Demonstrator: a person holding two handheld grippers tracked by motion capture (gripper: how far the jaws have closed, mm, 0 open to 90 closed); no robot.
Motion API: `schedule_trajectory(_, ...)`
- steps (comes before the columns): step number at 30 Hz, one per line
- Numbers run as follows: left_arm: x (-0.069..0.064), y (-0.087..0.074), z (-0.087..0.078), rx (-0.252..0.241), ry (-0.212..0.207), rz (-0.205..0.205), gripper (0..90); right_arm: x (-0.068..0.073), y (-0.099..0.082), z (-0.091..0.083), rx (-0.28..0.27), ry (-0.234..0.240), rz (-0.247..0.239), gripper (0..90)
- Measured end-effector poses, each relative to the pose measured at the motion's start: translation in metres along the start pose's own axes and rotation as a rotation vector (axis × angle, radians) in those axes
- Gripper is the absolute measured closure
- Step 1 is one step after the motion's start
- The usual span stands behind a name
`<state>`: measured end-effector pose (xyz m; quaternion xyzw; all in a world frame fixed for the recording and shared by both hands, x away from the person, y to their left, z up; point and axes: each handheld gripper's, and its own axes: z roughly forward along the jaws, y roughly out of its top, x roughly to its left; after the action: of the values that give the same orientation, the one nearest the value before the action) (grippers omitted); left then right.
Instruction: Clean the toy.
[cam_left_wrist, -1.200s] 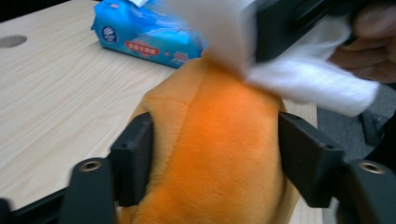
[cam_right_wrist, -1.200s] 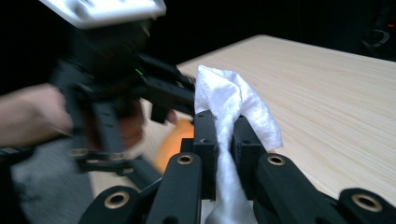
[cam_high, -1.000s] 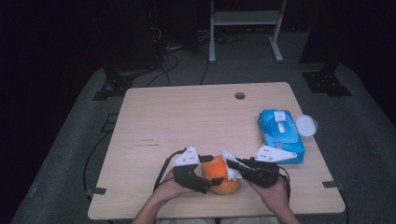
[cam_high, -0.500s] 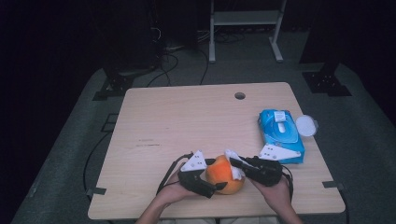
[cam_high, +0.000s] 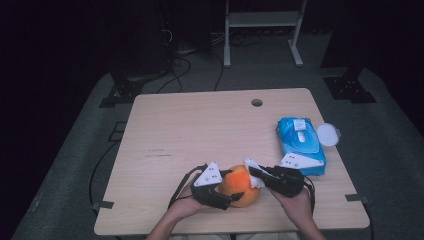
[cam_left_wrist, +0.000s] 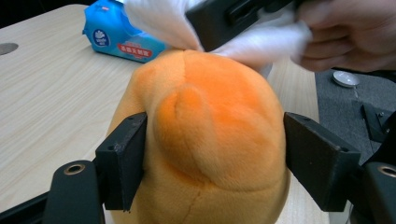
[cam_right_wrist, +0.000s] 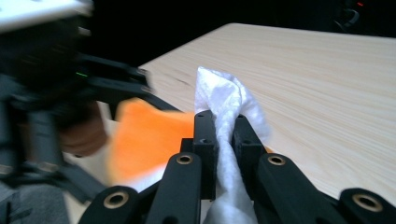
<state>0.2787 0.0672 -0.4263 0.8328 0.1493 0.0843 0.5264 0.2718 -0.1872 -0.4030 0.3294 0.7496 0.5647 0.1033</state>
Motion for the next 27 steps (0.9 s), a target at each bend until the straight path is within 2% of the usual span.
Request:
schedule_trajectory(3,-0.004,-0.001,0.002,0.007,-0.007,0.02,26.2,0.019,0.004,0.005,-0.003,0.076,-0.04,82.2)
schedule_trajectory(4,-0.005,-0.001,0.002,0.009,-0.002,0.024,26.1,0.026,0.006,0.008,0.009,0.065,-0.086,82.3)
schedule_trajectory(5,-0.005,0.0,0.002,0.01,-0.004,0.026,26.1,0.026,0.006,0.008,0.009,0.065,-0.086,82.3)
schedule_trajectory(7,-0.003,-0.001,0.0,0.0,-0.022,0.018,25.9,0.02,0.005,0.007,0.006,0.043,-0.066,82.4)
schedule_trajectory(8,-0.001,-0.001,-0.001,-0.01,-0.032,0.004,25.5,0.009,0.002,0.004,0.01,-0.005,-0.055,82.4)
schedule_trajectory(9,0.0,-0.002,-0.002,-0.022,-0.036,-0.018,25.5,0.009,0.002,0.004,0.01,-0.005,-0.055,82.4)
schedule_trajectory(10,0.001,-0.002,-0.001,-0.025,-0.036,-0.027,25.9,-0.002,-0.001,0.0,0.005,-0.018,-0.006,82.4)
schedule_trajectory(11,-0.001,-0.001,0.002,-0.018,-0.035,-0.012,26.5,-0.003,-0.001,-0.001,0.006,-0.012,0.005,82.5)
schedule_trajectory(14,-0.005,-0.002,0.005,-0.009,-0.041,0.009,28.5,0.004,0.001,0.0,0.008,0.01,-0.002,82.6)
schedule_trajectory(15,-0.007,-0.002,0.006,-0.006,-0.045,0.017,28.5,0.009,0.002,0.002,0.004,0.042,0.0,82.5)
schedule_trajectory(17,-0.009,-0.002,0.007,0.0,-0.048,0.034,28.9,0.022,0.004,0.007,0.013,0.09,-0.03,82.4)
schedule_trajectory(18,-0.009,-0.002,0.006,0.006,-0.046,0.04,28.9,0.026,0.004,0.009,0.02,0.089,-0.048,82.3)
schedule_trajectory(20,-0.007,0.0,0.001,0.009,-0.042,0.041,27.5,0.026,0.004,0.009,0.024,0.075,-0.06,82.4)
schedule_trajectory(21,-0.005,0.0,-0.001,0.0,-0.04,0.03,26.2,0.022,0.004,0.007,0.02,0.054,-0.053,82.3)
schedule_trajectory(22,-0.004,0.001,-0.001,-0.001,-0.035,0.022,25.0,0.011,0.003,0.003,0.019,0.005,-0.043,82.3)
schedule_trajectory(24,-0.006,0.0,0.003,-0.005,-0.038,0.027,25.2,0.004,0.001,0.0,0.012,0.003,-0.002,82.3)
schedule_trajectory(27,-0.007,-0.001,0.005,0.002,-0.04,0.039,25.4,0.007,0.001,0.0,0.013,0.03,0.017,82.3)
